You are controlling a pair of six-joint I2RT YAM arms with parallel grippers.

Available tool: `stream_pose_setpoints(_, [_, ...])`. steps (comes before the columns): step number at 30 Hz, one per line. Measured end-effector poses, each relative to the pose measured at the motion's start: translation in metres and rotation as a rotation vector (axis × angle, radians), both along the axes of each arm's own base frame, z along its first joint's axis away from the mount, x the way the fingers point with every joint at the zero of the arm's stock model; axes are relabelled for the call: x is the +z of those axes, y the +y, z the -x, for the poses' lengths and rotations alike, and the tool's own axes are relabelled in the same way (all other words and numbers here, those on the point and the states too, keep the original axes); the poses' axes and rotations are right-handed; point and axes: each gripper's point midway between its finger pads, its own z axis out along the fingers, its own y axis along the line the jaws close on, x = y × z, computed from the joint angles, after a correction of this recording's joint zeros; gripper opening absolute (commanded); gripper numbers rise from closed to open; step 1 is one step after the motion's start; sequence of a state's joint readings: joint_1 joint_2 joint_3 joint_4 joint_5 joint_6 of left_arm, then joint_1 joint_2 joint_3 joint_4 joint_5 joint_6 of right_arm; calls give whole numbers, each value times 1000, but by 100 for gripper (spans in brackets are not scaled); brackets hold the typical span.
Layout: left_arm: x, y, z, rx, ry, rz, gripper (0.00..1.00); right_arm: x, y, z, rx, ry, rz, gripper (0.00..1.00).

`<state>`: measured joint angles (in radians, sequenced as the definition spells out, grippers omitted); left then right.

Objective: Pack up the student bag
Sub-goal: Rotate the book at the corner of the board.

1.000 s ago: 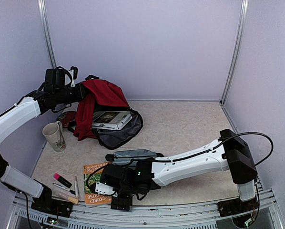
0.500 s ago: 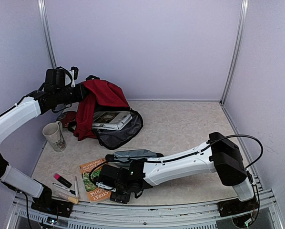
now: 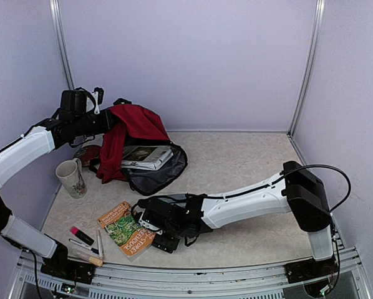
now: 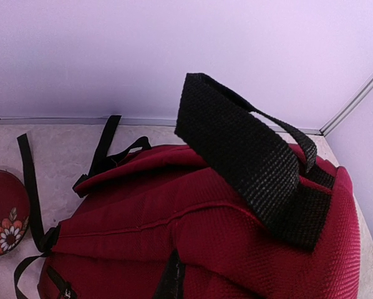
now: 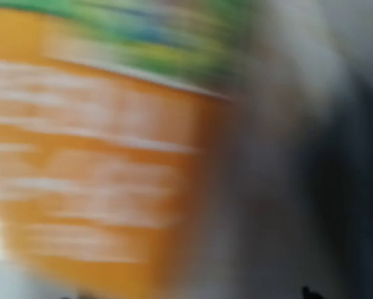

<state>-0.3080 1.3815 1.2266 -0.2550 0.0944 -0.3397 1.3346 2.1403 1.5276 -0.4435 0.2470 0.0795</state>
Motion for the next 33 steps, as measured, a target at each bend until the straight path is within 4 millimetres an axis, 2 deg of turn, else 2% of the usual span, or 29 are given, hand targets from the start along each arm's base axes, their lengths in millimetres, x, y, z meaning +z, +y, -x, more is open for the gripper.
stream_pose_setpoints(2, [0, 0, 0, 0, 0, 0, 0, 7, 19, 34, 111, 9, -28, 90])
stream_pose_setpoints(4, [0, 0, 0, 0, 0, 0, 0, 23, 44, 65, 208, 15, -82, 90])
stream_pose_setpoints(7, [0, 0, 0, -2, 1, 1, 0, 55, 86, 97, 310, 17, -196, 92])
stream_pose_setpoints(10, [-1, -1, 0, -3, 2, 1, 0, 71, 119, 96, 333, -6, -266, 94])
stream_pose_setpoints(12, [-1, -1, 0, -3, 2, 1, 0, 66, 132, 90, 335, -23, -272, 95])
stream_pose_setpoints(15, [-1, 0, -1, -3, 3, 1, 0, 39, 133, 81, 328, -46, -211, 95])
stream_pose_setpoints(18, [-1, -1, -1, -3, 4, 1, 0, 7, 123, 69, 303, -72, -116, 90])
stream_pose_setpoints(19, [-1, -1, -1, -3, 4, 1, 0, 0, 121, 66, 291, -82, -99, 87])
stream_pose_setpoints(20, [-2, -1, -1, -4, 4, 1, 0, 3, 120, 63, 281, -95, -90, 83])
stream_pose_setpoints(22, [-2, 0, -1, -4, 5, 2, 0, 1, 113, 56, 260, -109, -60, 73])
stream_pose_setpoints(26, [-2, -1, -1, -5, 5, 2, 0, -1, 100, 48, 209, -136, -33, 42])
stream_pose_setpoints(30, [-2, -1, -1, -5, 6, 2, 0, 2, 86, 44, 179, -150, -16, 24])
stream_pose_setpoints(33, [-3, -1, -1, -5, 6, 2, 0, 5, 80, 41, 160, -153, -19, 2])
